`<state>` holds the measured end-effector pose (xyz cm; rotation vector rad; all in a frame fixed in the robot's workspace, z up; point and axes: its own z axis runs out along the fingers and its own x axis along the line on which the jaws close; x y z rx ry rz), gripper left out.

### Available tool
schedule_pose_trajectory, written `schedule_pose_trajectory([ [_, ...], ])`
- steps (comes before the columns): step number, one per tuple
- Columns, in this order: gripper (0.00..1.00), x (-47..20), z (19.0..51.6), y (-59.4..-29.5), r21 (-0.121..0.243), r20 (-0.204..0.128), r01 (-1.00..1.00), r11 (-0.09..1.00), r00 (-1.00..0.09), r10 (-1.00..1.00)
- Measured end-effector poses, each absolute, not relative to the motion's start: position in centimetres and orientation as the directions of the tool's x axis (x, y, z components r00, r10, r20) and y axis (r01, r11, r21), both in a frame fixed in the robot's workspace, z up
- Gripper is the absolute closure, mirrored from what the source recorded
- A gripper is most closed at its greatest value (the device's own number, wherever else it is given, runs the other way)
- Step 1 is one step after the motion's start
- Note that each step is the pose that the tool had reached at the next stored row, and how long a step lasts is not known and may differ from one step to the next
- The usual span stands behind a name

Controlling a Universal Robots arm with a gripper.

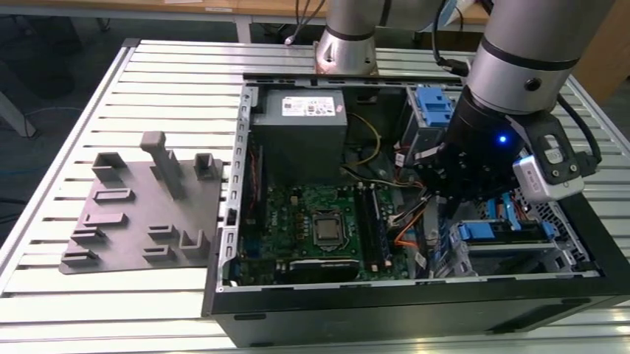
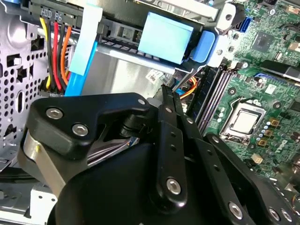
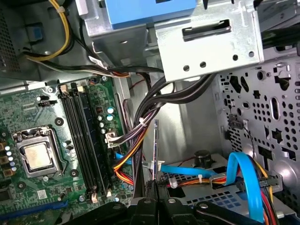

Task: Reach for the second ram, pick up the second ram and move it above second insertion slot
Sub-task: 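Pick up the second ram and move it above second insertion slot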

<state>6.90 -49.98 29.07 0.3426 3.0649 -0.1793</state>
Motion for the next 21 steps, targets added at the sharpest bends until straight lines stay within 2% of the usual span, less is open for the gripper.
schedule_pose_trajectory([
  [21, 0.91, 8.1, 29.1, -50.0, -0.123, -0.069, 0.277, 0.953, -0.96, 0.27],
])
